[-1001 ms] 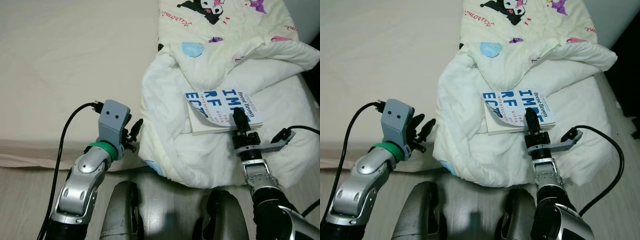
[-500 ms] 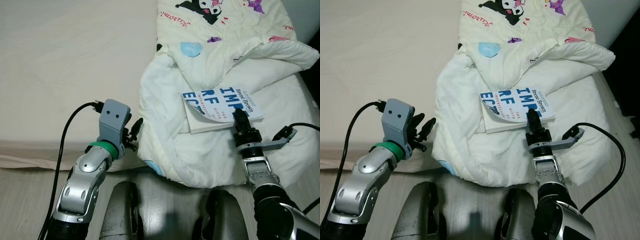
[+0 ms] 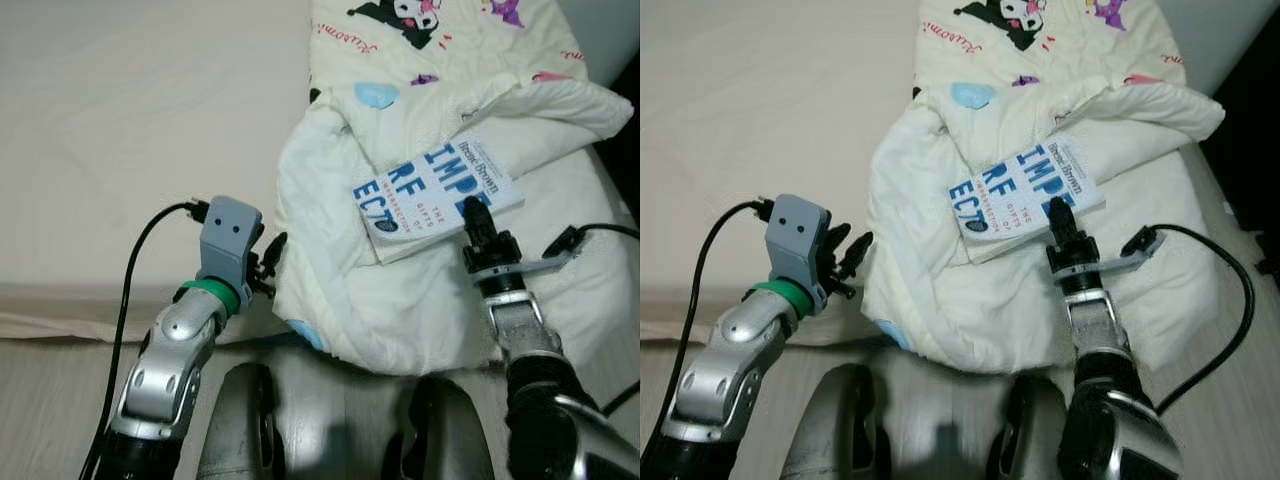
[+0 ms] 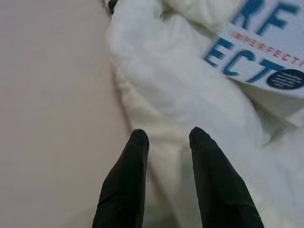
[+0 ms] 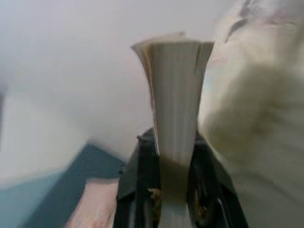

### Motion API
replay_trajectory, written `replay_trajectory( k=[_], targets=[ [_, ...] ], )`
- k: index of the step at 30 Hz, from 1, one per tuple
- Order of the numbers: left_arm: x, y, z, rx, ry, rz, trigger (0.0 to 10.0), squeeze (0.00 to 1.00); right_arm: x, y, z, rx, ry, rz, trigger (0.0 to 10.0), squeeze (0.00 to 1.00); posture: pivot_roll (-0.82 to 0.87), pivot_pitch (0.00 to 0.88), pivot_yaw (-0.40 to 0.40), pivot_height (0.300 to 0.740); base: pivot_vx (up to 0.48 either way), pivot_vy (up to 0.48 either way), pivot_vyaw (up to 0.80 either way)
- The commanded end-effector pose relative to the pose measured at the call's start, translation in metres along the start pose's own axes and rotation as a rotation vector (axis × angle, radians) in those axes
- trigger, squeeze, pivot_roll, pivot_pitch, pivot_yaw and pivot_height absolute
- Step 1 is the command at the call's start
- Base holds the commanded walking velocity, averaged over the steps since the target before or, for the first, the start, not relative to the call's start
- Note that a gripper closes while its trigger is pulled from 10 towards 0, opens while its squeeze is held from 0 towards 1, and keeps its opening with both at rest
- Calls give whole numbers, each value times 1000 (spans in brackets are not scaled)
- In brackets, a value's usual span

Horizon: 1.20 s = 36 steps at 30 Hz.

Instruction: Clean up the room

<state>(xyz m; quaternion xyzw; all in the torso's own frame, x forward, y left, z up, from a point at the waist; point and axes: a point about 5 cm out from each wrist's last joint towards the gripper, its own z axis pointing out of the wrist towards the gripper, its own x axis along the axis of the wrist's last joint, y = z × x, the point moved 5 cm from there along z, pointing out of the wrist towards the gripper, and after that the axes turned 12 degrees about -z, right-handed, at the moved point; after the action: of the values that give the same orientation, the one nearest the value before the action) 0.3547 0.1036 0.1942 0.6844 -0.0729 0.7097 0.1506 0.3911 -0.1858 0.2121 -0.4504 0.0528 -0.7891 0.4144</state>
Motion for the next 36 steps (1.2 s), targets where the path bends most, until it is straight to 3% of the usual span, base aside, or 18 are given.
replay_trajectory(
  k=[1,2,3,4,5,7,9,12,14,17,18,19,22,23,24,26,29,36],
  targets=[
    [2,-2,1,9,15,-19,10000,0,-1,-36,0,120,-48,-91,0,0,128,190,39,575,0,0,0],
    [7,-2,2,8,27,-24,10000,0,-1,-45,-3,135,-64,-129,0,0,128,190,39,575,0,0,0],
    [12,-2,3,7,42,-28,10000,0,-2,-53,-7,130,-87,-193,5294,0,113,185,36,575,0,0,0],
    [15,-2,4,6,52,-31,10000,0,-2,-57,-11,124,-100,-234,5294,0,102,182,35,575,0,0,0],
    [16,-3,5,6,57,-34,10000,0,-1,-59,-13,111,-104,-262,10000,0,102,182,35,575,0,0,0],
    [17,-3,5,6,60,-37,10000,0,0,-59,-15,96,-109,-300,10000,0,81,174,34,575,0,0,0],
    [21,-1,7,-2,71,-47,10000,0,6,-52,-17,4,-107,-476,10000,0,57,163,35,575,0,0,0],
    [21,0,8,-4,75,-50,10000,0,8,-51,-18,-28,-109,-535,10000,0,48,157,36,575,0,0,0],
    [21,1,11,-5,78,-65,10000,0,14,-49,-21,-104,-112,-685,10000,0,23,139,39,575,0,0,0],
    [21,1,12,-2,78,-77,10000,0,14,-48,-22,-127,-131,-784,10000,0,23,139,39,575,0,0,0],
    [16,-1,12,7,70,-88,10000,0,15,-46,-26,-174,-148,-946,10000,0,15,130,36,575,0,0,0],
    [16,-1,12,7,70,-88,10000,0,15,-46,-26,-174,-148,-946,10000,0,15,130,36,575,0,0,0],
    [10,-5,8,26,59,-85,10000,0,15,-45,-32,-206,-157,-1083,10000,0,2,125,19,575,0,0,0],
    [6,-8,6,39,53,-83,10000,0,17,-41,-34,-234,-172,-1175,10000,0,2,125,19,575,0,0,0],
    [6,-8,6,39,53,-83,10000,0,17,-41,-34,-234,-172,-1175,10000,0,2,125,19,575,0,0,0],
    [0,-14,4,70,52,-68,10000,0,23,-39,-39,-245,-174,-1436,10000,0,-6,121,-7,580,0,0,0],
    [-2,-16,4,92,57,-75,10000,0,28,-38,-42,-260,-147,-1508,10000,0,-8,120,-22,590,0,0,0],
    [-2,-10,5,92,68,-90,10000,0,36,-34,-38,-275,-123,-1513,10000,0,-11,118,-33,615,0,0,0]
  ],
)
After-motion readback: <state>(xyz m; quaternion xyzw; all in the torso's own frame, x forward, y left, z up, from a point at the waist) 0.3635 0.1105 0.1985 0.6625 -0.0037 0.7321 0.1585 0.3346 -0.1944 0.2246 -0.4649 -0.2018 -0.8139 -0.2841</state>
